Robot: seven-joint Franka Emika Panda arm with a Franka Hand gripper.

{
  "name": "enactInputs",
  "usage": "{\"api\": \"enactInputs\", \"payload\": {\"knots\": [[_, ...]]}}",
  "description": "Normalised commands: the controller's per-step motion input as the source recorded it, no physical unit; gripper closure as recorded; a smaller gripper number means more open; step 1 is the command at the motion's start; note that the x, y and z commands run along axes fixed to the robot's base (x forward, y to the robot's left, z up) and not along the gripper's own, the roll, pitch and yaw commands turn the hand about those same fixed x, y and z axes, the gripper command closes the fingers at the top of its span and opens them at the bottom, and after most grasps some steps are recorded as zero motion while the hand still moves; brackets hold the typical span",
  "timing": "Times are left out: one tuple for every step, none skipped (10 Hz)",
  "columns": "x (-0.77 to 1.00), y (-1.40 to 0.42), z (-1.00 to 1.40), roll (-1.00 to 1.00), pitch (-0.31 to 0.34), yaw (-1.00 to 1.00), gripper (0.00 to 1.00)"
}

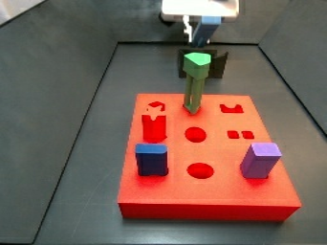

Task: Pick up the double-square object. Move up. Place the double-square object on the fixture. Regrasp the double-square object. Move to above the board. Insert the double-square object.
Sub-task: Place the double-square object on the fixture.

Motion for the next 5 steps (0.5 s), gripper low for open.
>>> {"api": "enactInputs", "payload": {"knots": [[0.19,0.11,-1.00,-0.23,0.000,-0.11,1.00],[0.19,0.11,-1.00,-0.17,-0.002,-0.09,1.00],[0.18,0.11,-0.89,-0.15,-0.005,-0.08,1.00],[0.14,0.09,-0.67,-0.14,-0.003,-0.06,1.00],[0.12,0.08,-0.57,-0.13,0.000,-0.06,1.00]]}}
